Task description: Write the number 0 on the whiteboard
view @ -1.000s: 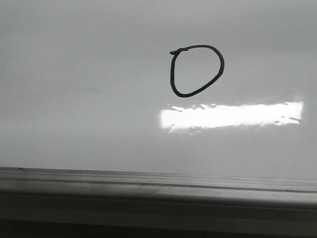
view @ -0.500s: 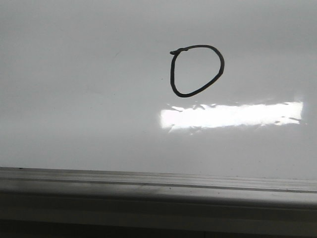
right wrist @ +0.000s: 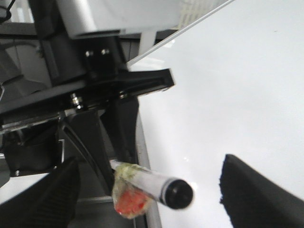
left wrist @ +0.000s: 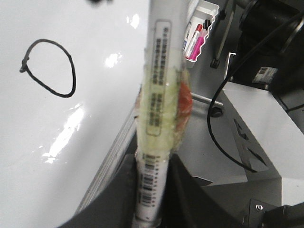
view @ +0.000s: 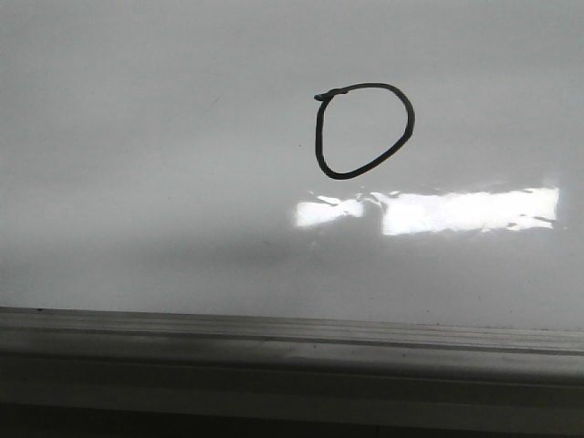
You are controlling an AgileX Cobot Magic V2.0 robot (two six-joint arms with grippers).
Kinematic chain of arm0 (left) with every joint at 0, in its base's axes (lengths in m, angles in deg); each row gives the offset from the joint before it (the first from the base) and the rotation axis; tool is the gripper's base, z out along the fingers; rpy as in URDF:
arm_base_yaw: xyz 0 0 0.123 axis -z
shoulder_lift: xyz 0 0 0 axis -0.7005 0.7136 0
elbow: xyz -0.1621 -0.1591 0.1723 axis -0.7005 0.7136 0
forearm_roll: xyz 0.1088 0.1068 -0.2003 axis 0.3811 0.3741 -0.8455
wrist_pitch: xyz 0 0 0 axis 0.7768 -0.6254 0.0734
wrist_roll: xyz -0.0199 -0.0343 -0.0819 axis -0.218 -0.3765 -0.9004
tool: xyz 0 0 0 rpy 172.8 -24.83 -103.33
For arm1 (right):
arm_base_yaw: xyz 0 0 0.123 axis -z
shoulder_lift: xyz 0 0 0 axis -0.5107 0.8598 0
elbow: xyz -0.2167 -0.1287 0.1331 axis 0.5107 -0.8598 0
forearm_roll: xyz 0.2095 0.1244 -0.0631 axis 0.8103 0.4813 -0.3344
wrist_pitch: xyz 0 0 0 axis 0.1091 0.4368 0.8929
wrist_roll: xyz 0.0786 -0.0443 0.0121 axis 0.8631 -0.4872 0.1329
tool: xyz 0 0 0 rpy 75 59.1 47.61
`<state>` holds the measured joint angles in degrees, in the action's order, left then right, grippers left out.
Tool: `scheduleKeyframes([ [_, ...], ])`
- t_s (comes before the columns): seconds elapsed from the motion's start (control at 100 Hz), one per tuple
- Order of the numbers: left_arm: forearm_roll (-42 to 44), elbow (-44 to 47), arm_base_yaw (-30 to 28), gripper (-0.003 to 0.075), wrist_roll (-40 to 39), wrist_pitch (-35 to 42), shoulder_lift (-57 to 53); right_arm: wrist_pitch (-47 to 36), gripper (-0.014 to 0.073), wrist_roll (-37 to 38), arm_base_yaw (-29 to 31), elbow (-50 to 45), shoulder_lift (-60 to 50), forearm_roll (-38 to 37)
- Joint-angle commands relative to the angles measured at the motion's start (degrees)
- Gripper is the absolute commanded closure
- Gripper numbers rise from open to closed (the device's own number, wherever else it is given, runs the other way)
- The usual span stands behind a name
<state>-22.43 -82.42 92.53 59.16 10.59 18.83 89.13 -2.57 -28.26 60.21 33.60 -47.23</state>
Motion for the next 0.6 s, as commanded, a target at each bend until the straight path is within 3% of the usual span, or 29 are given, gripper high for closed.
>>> scheduleKeyframes([
  [0.0, -2.66, 0.29, -0.02, 0.074, -2.31, 8.19, -0.12, 0.28, 0.0097, 0.47, 4.3, 2.03, -3.99, 0.94],
  [0.17, -2.69, 3.37, -0.02, 0.074, -7.0, 20.37, -0.12, 10.04, 0.0231, 3.63, 14.87, 0.31, -11.0, 0.94],
  [0.24, -2.69, 4.33, -0.02, 0.074, -9.3, 25.39, -0.12, 13.69, 0.0371, 4.3, 18.45, -1.35, -14.1, 0.94],
  [0.35, -2.69, 5.04, -0.15, 0.074, -11.46, 29.89, 1.59, 18.45, 0.0669, 4.3, 21.82, -4.8, -19.21, 0.94],
  [0.59, -2.69, 5.06, -0.25, 0.074, -16.36, 33.8, 9.28, 19.2, 0.0651, 6.19, 22.41, -12.46, -29.11, 0.94],
])
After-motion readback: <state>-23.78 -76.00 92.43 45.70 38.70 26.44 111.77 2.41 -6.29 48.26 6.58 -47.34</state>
